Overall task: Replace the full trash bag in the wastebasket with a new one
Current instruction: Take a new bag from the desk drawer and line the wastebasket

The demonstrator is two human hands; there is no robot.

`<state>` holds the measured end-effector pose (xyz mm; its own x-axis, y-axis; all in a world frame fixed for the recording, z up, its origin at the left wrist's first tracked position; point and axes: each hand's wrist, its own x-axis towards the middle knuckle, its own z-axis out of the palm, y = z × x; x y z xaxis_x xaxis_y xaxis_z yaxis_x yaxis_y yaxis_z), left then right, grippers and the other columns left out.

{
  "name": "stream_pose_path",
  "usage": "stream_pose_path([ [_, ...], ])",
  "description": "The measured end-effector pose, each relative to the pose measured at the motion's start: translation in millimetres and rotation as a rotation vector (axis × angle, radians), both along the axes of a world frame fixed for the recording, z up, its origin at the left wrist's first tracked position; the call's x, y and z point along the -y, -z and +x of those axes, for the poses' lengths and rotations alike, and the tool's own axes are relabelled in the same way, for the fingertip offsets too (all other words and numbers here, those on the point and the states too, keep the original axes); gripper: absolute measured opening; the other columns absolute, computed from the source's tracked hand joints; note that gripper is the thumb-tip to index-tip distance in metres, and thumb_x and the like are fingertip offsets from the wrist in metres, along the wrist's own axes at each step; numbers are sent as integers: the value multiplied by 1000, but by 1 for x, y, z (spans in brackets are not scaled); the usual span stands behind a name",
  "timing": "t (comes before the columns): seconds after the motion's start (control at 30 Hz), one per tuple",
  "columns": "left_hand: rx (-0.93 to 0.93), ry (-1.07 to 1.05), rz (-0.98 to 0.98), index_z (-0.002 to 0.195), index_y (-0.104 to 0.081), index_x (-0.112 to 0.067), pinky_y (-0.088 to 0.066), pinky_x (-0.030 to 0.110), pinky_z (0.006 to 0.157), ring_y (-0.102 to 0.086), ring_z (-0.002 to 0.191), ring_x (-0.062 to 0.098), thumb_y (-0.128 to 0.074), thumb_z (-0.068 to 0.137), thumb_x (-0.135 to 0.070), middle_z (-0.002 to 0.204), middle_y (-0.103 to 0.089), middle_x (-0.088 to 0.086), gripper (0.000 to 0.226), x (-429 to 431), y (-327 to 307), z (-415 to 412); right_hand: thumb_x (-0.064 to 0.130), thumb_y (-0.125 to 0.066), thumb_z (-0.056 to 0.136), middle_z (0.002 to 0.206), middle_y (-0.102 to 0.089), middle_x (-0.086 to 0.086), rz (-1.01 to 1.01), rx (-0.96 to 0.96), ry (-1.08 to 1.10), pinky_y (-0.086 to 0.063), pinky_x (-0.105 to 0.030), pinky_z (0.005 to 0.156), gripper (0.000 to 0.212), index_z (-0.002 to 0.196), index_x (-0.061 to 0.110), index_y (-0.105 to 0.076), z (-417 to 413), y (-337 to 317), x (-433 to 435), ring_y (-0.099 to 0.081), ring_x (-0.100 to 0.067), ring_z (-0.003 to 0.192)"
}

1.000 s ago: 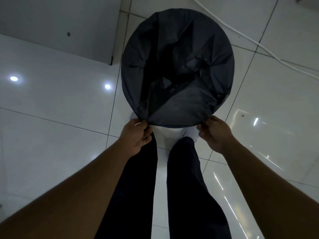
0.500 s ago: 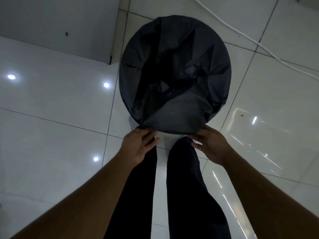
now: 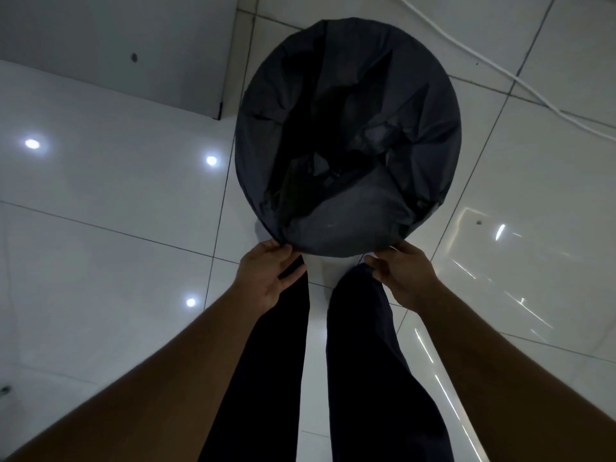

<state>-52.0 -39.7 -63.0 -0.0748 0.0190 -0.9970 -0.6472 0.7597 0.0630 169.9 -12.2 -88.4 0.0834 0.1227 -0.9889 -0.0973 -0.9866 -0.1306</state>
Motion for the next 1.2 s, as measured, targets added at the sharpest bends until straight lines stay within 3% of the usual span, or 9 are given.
stream_pose_path([
  [0.13, -37, 100, -102, 103, -60, -5, -57, 35, 71, -64, 92, 17, -61, 89, 2, 97, -67, 9, 16, -17, 14, -4, -1, -51, 95, 106, -69, -6, -5, 44, -75, -55, -33, 74, 30, 122, 12, -58, 4, 5, -10, -68, -20, 92],
  [0.23, -64, 102, -64, 89, -56, -4, -57, 28, 60, -59, 79, 14, -55, 89, 9, 82, -60, 10, 13, -26, 19, -13, -7, -46, 95, 122, -64, -17, 12, 43, -94, -57, -28, 71, 36, 128, 7, -52, 8, 6, -20, -66, -27, 106],
  [0.33, -132, -58, 7, 109, -59, -2, -57, 23, 66, -64, 90, 22, -52, 92, 6, 96, -63, 13, 20, -31, 13, -29, -5, -46, 95, 141, -51, -21, 75, 141, 36, -50, -35, 89, 41, 135, 6, -48, 22, 1, -30, -55, -35, 125],
  [0.4, -141, -186, 77, 113, -63, -1, -50, 28, 83, -63, 103, 31, -55, 94, -3, 108, -64, 19, 21, -37, 9, -48, 0, -43, 98, 136, -57, -17, 143, 213, 210, -48, -36, 93, 34, 128, 10, -54, 34, -8, -44, -63, -27, 112],
  [0.47, -171, -232, 172, 104, -63, -4, -53, 36, 84, -63, 98, 30, -54, 92, 1, 107, -60, 19, 16, -43, 7, -66, 9, -43, 100, 128, -63, -12, 237, 220, 321, -50, -36, 92, 27, 122, 9, -57, 43, -17, -62, -66, -23, 105],
  [0.63, -390, 77, 312, 111, -67, -15, -55, 48, 90, -64, 112, 24, -58, 95, -15, 115, -69, 7, 18, -82, 2, -80, 31, -50, 99, 121, -69, -5, 448, 89, 267, -52, -38, 96, 36, 127, 11, -60, 38, -25, -114, -66, -22, 112],
  [0.83, -165, -17, 271, 128, -61, -20, -51, 51, 94, -59, 115, 24, -59, 93, -36, 127, -63, 3, 38, -101, 9, -79, 42, -43, 101, 114, -72, 3, 473, 85, 131, -54, -37, 91, 36, 115, 19, -68, 25, -17, -132, -66, -18, 108],
  [1.03, -27, -160, 245, 116, -68, -13, -50, 49, 98, -66, 111, 28, -57, 95, -33, 114, -72, 8, 31, -101, 18, -85, 42, -52, 98, 102, -71, 1, 477, 87, 70, -54, -38, 88, 31, 98, 18, -71, 27, -17, -130, -65, -18, 97],
  [1.2, -58, -17, 126, 100, -68, -13, -50, 41, 95, -64, 95, 26, -47, 100, -23, 96, -72, 11, 23, -125, 22, -82, 40, -53, 97, 111, -70, -9, 544, 146, -26, -57, -35, 86, 37, 110, 8, -67, 28, -16, -129, -67, -20, 99],
])
